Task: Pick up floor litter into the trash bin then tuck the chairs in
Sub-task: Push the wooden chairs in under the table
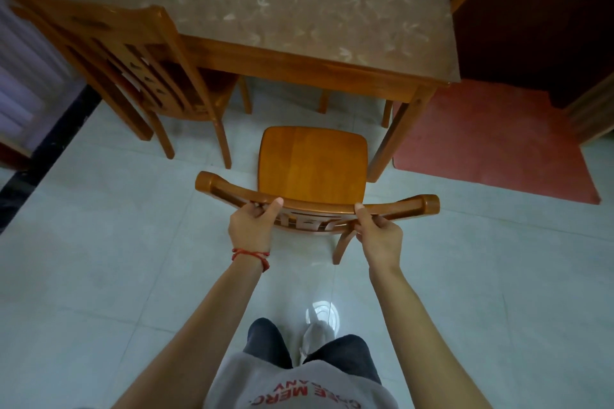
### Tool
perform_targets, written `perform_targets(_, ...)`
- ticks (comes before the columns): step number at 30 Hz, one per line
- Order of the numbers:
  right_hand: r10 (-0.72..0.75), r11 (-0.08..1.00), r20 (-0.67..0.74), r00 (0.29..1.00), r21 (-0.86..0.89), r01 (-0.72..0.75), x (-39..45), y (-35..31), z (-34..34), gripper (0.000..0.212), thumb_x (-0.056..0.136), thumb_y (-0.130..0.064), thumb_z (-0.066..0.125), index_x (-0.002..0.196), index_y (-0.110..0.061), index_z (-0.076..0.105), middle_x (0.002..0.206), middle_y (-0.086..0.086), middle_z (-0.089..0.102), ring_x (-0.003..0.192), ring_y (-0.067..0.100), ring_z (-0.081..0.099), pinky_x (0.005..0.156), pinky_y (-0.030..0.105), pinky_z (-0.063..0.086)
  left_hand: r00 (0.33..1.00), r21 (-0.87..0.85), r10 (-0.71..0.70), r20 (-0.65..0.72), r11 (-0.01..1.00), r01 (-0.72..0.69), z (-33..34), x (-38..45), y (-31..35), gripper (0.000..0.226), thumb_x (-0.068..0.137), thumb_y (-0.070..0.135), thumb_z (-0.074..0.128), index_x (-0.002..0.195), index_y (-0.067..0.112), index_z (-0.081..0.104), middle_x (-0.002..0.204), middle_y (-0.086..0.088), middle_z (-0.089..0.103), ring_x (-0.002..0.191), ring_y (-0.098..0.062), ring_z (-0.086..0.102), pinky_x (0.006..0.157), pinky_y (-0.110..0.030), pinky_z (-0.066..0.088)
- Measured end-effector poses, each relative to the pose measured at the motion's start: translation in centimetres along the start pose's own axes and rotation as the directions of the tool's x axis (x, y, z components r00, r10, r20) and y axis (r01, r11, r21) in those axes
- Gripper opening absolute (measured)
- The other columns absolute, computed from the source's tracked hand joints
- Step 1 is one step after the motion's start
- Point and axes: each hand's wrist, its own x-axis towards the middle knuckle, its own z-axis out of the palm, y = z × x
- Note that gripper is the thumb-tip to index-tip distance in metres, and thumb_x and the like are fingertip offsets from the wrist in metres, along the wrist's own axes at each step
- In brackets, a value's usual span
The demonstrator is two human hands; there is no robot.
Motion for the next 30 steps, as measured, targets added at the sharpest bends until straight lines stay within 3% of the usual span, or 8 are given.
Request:
perform_targets(4, -0.066, 0.996, 0.015, 0.998, -0.063, 0.067, 0.5, 0.5, -0.3, 0.020, 0.085, -0.038, 0.061, 0.069, -0.026, 0.065, 0.070, -0.006, 0.068, 0.074, 0.015, 0.065, 0.078, 0.033, 0.053, 0.999, 0.000, 0.025, -0.038, 1.000, -0.025, 0.3, 0.3, -0.4, 0.037, 0.079, 0.032, 0.067, 0.071, -0.004, 0.066, 0.068, -0.016, 0.067, 0.068, -0.024, 0.062, 0.069, -0.026, 0.046)
perform_targets(7, -0.107, 0.990, 0.019, 0.994, -0.093, 0.108, 0.4, 0.5, -0.3, 0.024, 0.086, -0.039, 0.058, 0.080, -0.017, 0.066, 0.069, -0.005, 0.065, 0.069, 0.009, 0.062, 0.063, 0.017, 0.044, 0.999, -0.004, 0.015, -0.048, 1.000, -0.015, 0.5, 0.3, -0.2, 0.036, 0.079, 0.028, 0.067, 0.072, -0.007, 0.065, 0.063, -0.012, 0.064, 0.061, -0.016, 0.058, 0.060, -0.017, 0.041)
perform_targets(10, -0.123, 0.987, 0.018, 0.992, -0.100, 0.124, 0.8, 0.2, -0.2, 0.021, 0.087, -0.038, 0.058, 0.079, -0.020, 0.064, 0.066, -0.009, 0.063, 0.064, 0.005, 0.060, 0.058, 0.012, 0.040, 0.998, -0.014, 0.014, -0.056, 1.000, -0.015, 0.9, 0.8, -0.1, 0.038, 0.079, 0.029, 0.067, 0.071, -0.008, 0.064, 0.066, -0.016, 0.066, 0.060, -0.017, 0.058, 0.059, -0.019, 0.042)
perform_targets(14, -0.127, 0.988, 0.031, 0.991, -0.086, 0.129, 2.1, -0.6, 0.2, 0.024, 0.086, -0.038, 0.059, 0.085, -0.016, 0.068, 0.069, -0.009, 0.065, 0.068, 0.004, 0.061, 0.060, 0.011, 0.040, 0.997, -0.056, 0.009, -0.079, 0.998, -0.014, 1.6, 2.3, 0.5, 0.040, 0.078, 0.028, 0.068, 0.070, -0.010, 0.062, 0.068, -0.022, 0.066, 0.066, -0.024, 0.060, 0.069, -0.028, 0.049)
perform_targets(20, -0.126, 0.989, 0.028, 0.992, -0.074, 0.128, 4.6, -2.3, 1.8, 0.032, 0.086, -0.037, 0.060, 0.085, -0.006, 0.070, 0.070, -0.001, 0.066, 0.066, 0.007, 0.060, 0.060, 0.012, 0.040, 0.998, -0.071, -0.005, -0.067, 0.997, 0.000, 2.6, 5.2, 2.3, 0.035, 0.079, 0.026, 0.067, 0.072, -0.008, 0.063, 0.060, -0.008, 0.061, 0.062, -0.018, 0.059, 0.069, -0.026, 0.047)
perform_targets(25, -0.124, 0.990, 0.015, 0.992, -0.070, 0.124, 7.0, -3.8, 3.7, 0.030, 0.085, -0.037, 0.061, 0.074, -0.010, 0.068, 0.063, -0.004, 0.065, 0.065, 0.009, 0.061, 0.059, 0.016, 0.041, 0.997, -0.066, 0.024, -0.077, 0.997, -0.029, 3.6, 8.9, 3.4, 0.038, 0.078, 0.027, 0.068, 0.070, -0.010, 0.064, 0.070, -0.022, 0.066, 0.067, -0.025, 0.061, 0.070, -0.026, 0.050)
perform_targets(28, -0.120, 0.991, 0.006, 0.993, -0.058, 0.120, 8.8, -5.1, 5.2, 0.028, 0.085, -0.037, 0.062, 0.072, -0.012, 0.067, 0.064, -0.002, 0.066, 0.065, 0.011, 0.062, 0.059, 0.017, 0.042, 0.997, -0.045, 0.042, -0.065, 0.998, -0.045, 4.2, 11.4, 4.4, 0.038, 0.079, 0.028, 0.067, 0.071, -0.010, 0.065, 0.070, -0.022, 0.067, 0.066, -0.022, 0.060, 0.066, -0.020, 0.046)
perform_targets(30, -0.110, 0.992, -0.003, 0.994, -0.056, 0.109, 10.1, -6.0, 6.3, 0.026, 0.085, -0.038, 0.062, 0.071, -0.016, 0.067, 0.065, 0.000, 0.067, 0.067, 0.012, 0.064, 0.062, 0.019, 0.045, 0.998, -0.043, 0.039, -0.056, 0.998, -0.042, 4.6, 13.3, 5.3, 0.035, 0.079, 0.028, 0.067, 0.071, -0.006, 0.066, 0.071, -0.020, 0.068, 0.070, -0.025, 0.063, 0.072, -0.026, 0.049)
